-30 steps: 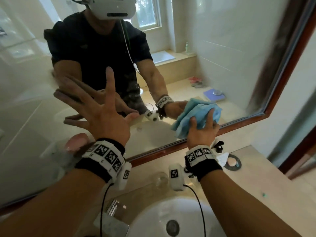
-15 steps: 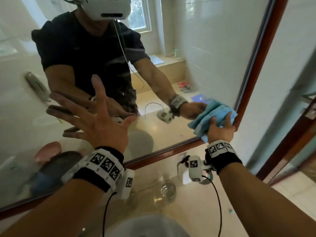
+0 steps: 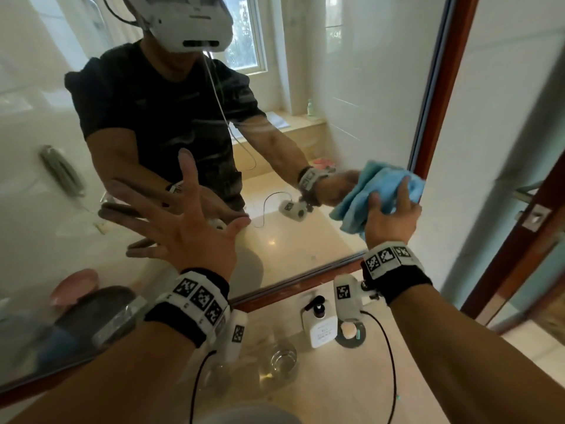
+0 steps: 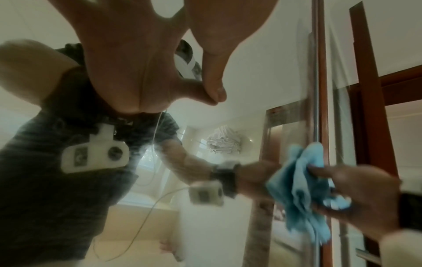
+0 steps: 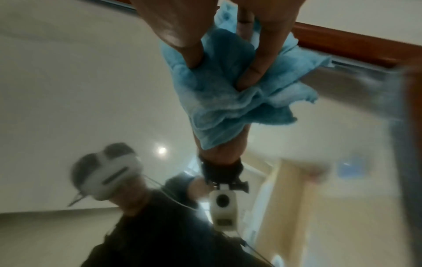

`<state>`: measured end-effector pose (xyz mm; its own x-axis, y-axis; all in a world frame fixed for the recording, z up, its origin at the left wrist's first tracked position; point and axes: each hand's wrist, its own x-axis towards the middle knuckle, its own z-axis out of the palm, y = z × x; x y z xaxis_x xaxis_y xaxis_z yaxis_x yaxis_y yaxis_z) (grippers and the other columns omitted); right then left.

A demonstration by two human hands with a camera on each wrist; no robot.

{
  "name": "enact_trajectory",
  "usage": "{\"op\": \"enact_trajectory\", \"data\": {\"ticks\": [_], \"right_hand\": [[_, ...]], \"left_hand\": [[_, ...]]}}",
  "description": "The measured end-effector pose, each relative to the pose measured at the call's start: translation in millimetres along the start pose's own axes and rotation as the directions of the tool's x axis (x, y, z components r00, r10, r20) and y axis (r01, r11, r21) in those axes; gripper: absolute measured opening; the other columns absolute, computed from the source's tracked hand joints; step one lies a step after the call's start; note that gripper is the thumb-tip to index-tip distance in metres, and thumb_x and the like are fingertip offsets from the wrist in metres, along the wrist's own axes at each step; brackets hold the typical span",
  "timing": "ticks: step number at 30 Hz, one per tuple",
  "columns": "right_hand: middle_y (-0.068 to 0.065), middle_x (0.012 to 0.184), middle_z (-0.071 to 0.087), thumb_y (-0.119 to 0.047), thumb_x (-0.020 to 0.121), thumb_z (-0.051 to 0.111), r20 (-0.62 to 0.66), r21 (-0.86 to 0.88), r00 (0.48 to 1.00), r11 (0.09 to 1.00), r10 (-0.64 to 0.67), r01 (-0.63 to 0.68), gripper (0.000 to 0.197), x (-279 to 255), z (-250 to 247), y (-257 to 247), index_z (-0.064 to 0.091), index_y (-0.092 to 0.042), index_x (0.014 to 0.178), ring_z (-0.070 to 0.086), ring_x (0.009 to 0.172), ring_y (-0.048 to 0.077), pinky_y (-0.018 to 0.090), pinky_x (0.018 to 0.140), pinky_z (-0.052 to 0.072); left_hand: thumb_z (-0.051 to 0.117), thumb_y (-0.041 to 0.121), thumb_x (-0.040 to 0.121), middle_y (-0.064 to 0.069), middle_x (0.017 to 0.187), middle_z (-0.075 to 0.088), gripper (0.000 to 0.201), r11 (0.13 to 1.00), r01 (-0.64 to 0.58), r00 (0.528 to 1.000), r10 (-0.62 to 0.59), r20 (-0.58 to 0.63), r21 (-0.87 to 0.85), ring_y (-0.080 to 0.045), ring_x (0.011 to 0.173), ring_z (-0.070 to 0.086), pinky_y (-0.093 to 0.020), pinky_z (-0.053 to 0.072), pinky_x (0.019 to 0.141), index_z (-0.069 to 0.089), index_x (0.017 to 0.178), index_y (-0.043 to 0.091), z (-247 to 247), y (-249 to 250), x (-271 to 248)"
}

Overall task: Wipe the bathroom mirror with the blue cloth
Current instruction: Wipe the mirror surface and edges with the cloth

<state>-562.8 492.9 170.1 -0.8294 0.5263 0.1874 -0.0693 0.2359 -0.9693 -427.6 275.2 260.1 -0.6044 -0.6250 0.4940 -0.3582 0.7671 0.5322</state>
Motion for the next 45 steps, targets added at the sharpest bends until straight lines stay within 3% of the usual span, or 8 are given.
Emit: {"op": "enact_trajectory", "data": {"ticks": [5, 10, 12, 13, 14, 16, 20, 45], "right_hand": [[0.013, 0.140, 0.034, -0.045, 0.093, 0.054, 0.034, -0.043, 0.960, 0.959, -0.277, 0.279, 0.063, 16, -21, -104, 0.024, -0.039, 0.149, 0.047, 0.118, 0.026, 0.019, 0.086, 0.031], [0.013, 0.142, 0.032, -0.046, 0.095, 0.052, 0.040, -0.139, 0.887, 0.877, -0.459, 0.460, 0.062, 32, -38, -191, 0.025, -0.036, 0.149, 0.044, 0.124, 0.027, 0.019, 0.093, 0.032], [0.011, 0.140, 0.034, -0.046, 0.095, 0.050, 0.040, -0.144, 0.860, 0.849, -0.508, 0.508, 0.059, 40, -44, -220, 0.028, -0.036, 0.148, 0.046, 0.123, 0.025, 0.021, 0.098, 0.033], [0.011, 0.140, 0.034, -0.046, 0.096, 0.050, 0.043, -0.143, 0.849, 0.838, -0.526, 0.526, 0.057, 44, -46, -231, 0.029, -0.036, 0.148, 0.046, 0.123, 0.024, 0.019, 0.098, 0.032], [0.011, 0.139, 0.035, -0.046, 0.096, 0.049, 0.043, -0.145, 0.841, 0.830, -0.539, 0.539, 0.056, 47, -47, -238, 0.030, -0.036, 0.148, 0.046, 0.123, 0.023, 0.017, 0.095, 0.030], [0.012, 0.139, 0.036, -0.046, 0.097, 0.047, 0.034, -0.148, 0.834, 0.822, -0.551, 0.550, 0.054, 54, -47, -241, 0.031, -0.037, 0.147, 0.047, 0.121, 0.024, 0.014, 0.088, 0.025], [0.014, 0.140, 0.036, -0.046, 0.096, 0.047, -0.013, -0.123, 0.883, 0.877, -0.469, 0.464, 0.054, 62, -45, -219, 0.031, -0.039, 0.147, 0.047, 0.124, 0.028, 0.023, 0.098, 0.035], [0.020, 0.127, 0.053, -0.019, 0.091, 0.055, 0.070, -0.095, 0.987, 0.986, 0.143, -0.136, 0.046, -6, -13, 55, 0.038, -0.033, 0.131, 0.055, 0.112, 0.040, 0.045, 0.089, 0.047]], "left_hand": [[0.089, 0.044, 0.057, -0.026, 0.158, -0.017, 0.133, 0.996, 0.068, 0.995, -0.063, 0.083, -0.062, -0.053, 0.142, -0.015, -0.084, 0.006, 0.098, -0.016, 0.136, 0.070, -2, 24, 4], [0.080, 0.019, 0.078, 0.000, 0.149, 0.004, 0.114, 0.961, 0.038, 0.991, -0.002, 0.133, -0.274, 0.001, 0.130, -0.008, -0.053, 0.011, 0.113, -0.002, 0.148, 0.056, -23, 52, 1], [0.084, 0.025, 0.074, -0.022, 0.157, 0.011, 0.119, 0.971, -0.009, 0.997, 0.028, 0.076, -0.241, -0.009, 0.138, -0.009, -0.068, 0.007, 0.111, -0.006, 0.145, 0.061, -28, 55, 7], [0.084, 0.028, 0.073, -0.008, 0.121, 0.018, 0.120, 0.975, -0.025, 0.998, 0.037, 0.050, -0.221, -0.010, 0.138, -0.011, -0.071, 0.006, 0.109, -0.005, 0.145, 0.062, -30, 56, 10], [0.084, 0.030, 0.072, -0.020, 0.159, 0.006, 0.119, 0.979, -0.045, 0.998, 0.053, 0.036, -0.197, -0.014, 0.139, -0.015, -0.074, 0.002, 0.107, -0.004, 0.144, 0.062, -29, 55, 14], [0.085, 0.033, 0.071, 0.004, 0.156, -0.016, 0.118, 0.985, -0.073, 0.996, 0.079, 0.034, -0.157, -0.023, 0.139, -0.024, -0.076, -0.003, 0.104, -0.002, 0.144, 0.063, -32, 58, 18], [0.088, 0.042, 0.061, -0.018, 0.157, -0.028, 0.126, 0.995, -0.091, 0.996, 0.091, 0.003, -0.047, -0.050, 0.142, -0.020, -0.085, 0.000, 0.095, -0.009, 0.138, 0.070, -25, 55, 25], [0.083, 0.050, 0.065, -0.023, 0.157, -0.023, 0.117, 0.982, -0.164, 0.984, 0.169, -0.053, 0.090, -0.049, 0.142, -0.021, -0.083, -0.004, 0.095, -0.002, 0.144, 0.063, -7, 44, 16]]}}
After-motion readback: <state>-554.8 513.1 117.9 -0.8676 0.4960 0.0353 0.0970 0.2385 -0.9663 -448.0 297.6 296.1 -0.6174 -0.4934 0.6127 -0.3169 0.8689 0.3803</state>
